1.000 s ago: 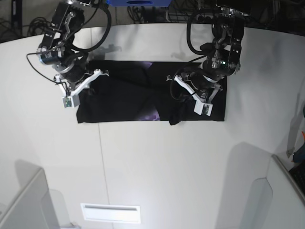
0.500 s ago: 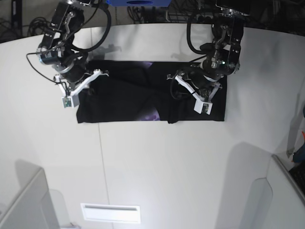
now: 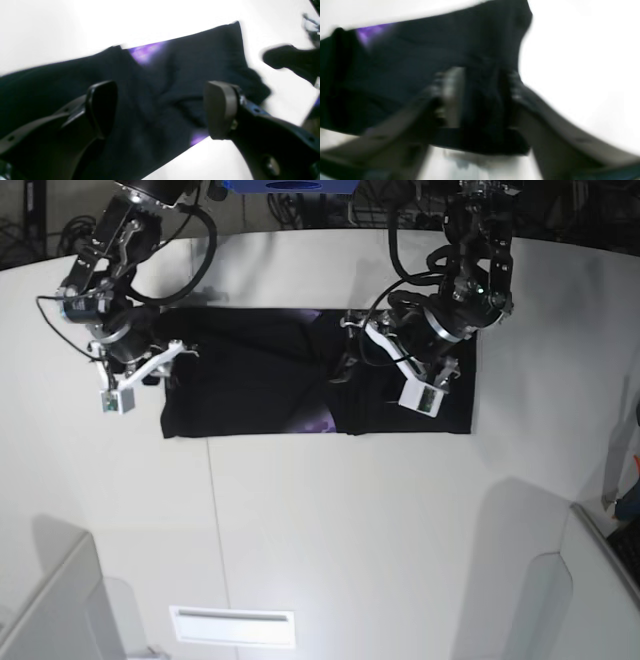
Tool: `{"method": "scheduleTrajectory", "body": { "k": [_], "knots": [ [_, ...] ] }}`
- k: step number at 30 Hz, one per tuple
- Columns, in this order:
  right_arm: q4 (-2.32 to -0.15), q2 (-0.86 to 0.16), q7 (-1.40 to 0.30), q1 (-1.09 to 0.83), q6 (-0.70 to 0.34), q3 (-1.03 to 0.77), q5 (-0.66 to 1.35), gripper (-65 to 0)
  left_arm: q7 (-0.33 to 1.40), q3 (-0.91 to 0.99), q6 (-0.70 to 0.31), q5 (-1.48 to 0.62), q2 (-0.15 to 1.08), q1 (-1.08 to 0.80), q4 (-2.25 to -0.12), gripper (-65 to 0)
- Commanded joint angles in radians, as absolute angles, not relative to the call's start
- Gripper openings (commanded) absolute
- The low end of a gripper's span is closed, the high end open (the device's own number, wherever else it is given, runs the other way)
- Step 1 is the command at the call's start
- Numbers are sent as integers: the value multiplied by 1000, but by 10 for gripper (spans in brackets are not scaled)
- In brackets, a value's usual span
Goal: Fold the T-shirt properly
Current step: 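Release the folded end and raise the left gripper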
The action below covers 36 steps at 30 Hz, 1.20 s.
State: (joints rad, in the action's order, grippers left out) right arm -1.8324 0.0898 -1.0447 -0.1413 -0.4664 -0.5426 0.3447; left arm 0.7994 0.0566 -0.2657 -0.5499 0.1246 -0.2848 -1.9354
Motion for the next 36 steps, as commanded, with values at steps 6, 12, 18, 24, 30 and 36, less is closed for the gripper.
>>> {"method": "scheduleTrajectory", "body": {
  "k": [6, 12, 18, 24, 30, 36],
  "knots": [
    [-1735, -21, -1130, -73, -495, -627, 581, -302, 782, 440, -265, -542, 193, -363, -1931, -650],
    [-1538, -101, -1141, -10, -501, -625, 653, -302, 776, 539, -266, -542, 266, -352, -1778, -650],
    [-1446, -104, -1182, 47, -507, -624, 653, -302, 754, 541, -266, -539, 268, -325, -1647, -650],
    [-1445, -97, -1234, 54, -596, -608, 654, -302, 713, 530, -266, -539, 266, -315, -1627, -650],
    [-1397, -97, -1236, 62, -604, -585, 654, -302, 713, 527, -266, -539, 265, -291, -1626, -650],
    [-1342, -93, -1237, 71, -665, -584, 654, -302, 714, 506, -266, -532, 252, -280, -1626, -650]
  ]
}}
